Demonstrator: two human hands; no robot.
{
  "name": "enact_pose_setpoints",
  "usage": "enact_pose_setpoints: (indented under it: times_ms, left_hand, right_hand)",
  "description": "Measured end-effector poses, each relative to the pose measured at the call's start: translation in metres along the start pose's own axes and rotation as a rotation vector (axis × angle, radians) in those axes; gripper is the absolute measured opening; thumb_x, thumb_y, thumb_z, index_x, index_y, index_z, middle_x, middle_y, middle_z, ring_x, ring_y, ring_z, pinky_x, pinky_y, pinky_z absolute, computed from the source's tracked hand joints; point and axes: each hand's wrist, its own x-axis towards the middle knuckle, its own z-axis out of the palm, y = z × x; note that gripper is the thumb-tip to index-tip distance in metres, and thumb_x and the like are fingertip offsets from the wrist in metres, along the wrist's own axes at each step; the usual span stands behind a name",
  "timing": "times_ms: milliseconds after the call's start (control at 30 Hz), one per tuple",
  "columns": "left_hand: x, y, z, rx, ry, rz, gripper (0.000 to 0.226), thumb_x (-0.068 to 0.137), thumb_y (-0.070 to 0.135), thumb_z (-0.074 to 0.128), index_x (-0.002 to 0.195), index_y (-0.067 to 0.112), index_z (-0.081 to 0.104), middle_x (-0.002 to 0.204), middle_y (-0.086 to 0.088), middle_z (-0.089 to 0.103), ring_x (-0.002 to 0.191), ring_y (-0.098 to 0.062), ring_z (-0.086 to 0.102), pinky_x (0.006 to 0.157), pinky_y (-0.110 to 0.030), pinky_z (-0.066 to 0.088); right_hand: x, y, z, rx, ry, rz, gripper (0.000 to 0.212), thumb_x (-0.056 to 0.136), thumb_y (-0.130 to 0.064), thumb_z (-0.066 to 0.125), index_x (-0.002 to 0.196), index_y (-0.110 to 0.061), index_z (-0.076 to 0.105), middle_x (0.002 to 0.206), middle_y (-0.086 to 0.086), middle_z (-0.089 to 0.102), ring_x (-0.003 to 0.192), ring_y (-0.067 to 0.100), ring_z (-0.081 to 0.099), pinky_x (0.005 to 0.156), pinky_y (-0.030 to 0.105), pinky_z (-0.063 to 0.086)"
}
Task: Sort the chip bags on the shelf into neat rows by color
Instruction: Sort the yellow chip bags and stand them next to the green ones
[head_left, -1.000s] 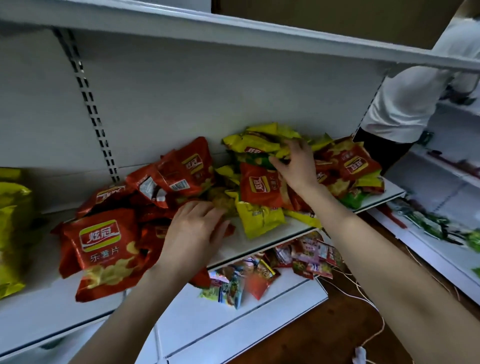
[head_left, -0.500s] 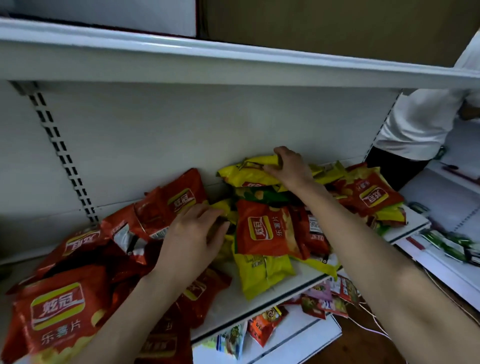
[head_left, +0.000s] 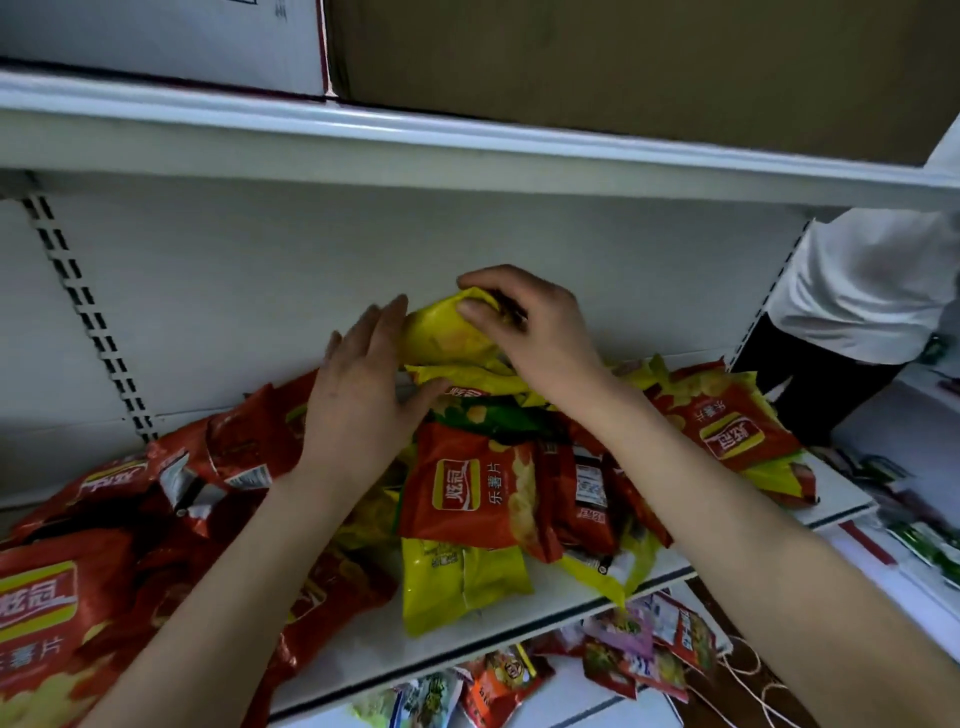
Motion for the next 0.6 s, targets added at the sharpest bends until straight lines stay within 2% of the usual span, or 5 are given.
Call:
enact_pose_setpoints:
  times_ms: [100, 167, 267, 400, 600]
  left_hand:
    - [-0.008, -0.007, -0.006, 0.142, 0.050, -0.025, 0.042, 0.082, 0.025, 0.066, 0.117, 0.002, 0.061, 0.095, -0.025, 0.064, 0.081, -0.047, 0.062, 0.062, -0.049, 0.051]
    - [-0.017, -0.009, -0.016, 0.129, 0.089, -0.129, 0.034, 0.085, 0.022, 0.063, 0.110, -0.001, 0.061, 0.090, -0.025, 0.061, 0.075, -0.044, 0.060, 0.057, -0.037, 0.044]
    - [-0.032, -0.008, -0.028, -0.055, 0.167, -0.379, 0.024, 0.087, 0.017, 0.065, 0.106, 0.005, 0.055, 0.090, -0.011, 0.060, 0.078, -0.027, 0.056, 0.057, -0.029, 0.033]
    - [-0.049, -0.003, -0.041, -0.317, 0.252, -0.645, 0.028, 0.083, 0.024, 0.069, 0.100, 0.014, 0.049, 0.079, 0.009, 0.052, 0.071, -0.008, 0.051, 0.059, -0.021, 0.040]
    - [-0.061, 0.006, -0.047, -0.903, 0.362, -0.917, 0.021, 0.093, 0.006, 0.053, 0.111, 0.015, 0.047, 0.094, -0.001, 0.061, 0.083, -0.019, 0.062, 0.071, -0.034, 0.052]
  right_hand:
    - [0.002, 0.002, -0.006, 0.249, -0.112, 0.095, 0.026, 0.084, -0.015, 0.065, 0.109, -0.012, 0.061, 0.099, -0.009, 0.062, 0.097, -0.002, 0.058, 0.090, 0.014, 0.045]
    - [0.006, 0.014, -0.009, 0.293, -0.122, 0.185, 0.029, 0.086, -0.021, 0.063, 0.114, -0.015, 0.058, 0.105, -0.010, 0.062, 0.103, 0.000, 0.057, 0.095, 0.022, 0.045]
    - [0.006, 0.048, 0.000, 0.033, -0.258, 0.271, 0.048, 0.086, -0.032, 0.062, 0.128, -0.013, 0.050, 0.129, 0.001, 0.054, 0.119, 0.010, 0.048, 0.096, 0.019, 0.035]
    - [-0.011, 0.093, 0.036, -0.309, -0.616, 0.244, 0.064, 0.084, -0.036, 0.064, 0.138, -0.014, 0.038, 0.140, 0.010, 0.043, 0.127, 0.024, 0.040, 0.101, 0.028, 0.032]
    - [-0.011, 0.077, 0.027, -0.091, -0.123, 0.195, 0.044, 0.092, -0.025, 0.055, 0.130, -0.004, 0.047, 0.125, 0.015, 0.057, 0.114, 0.026, 0.054, 0.090, 0.021, 0.038]
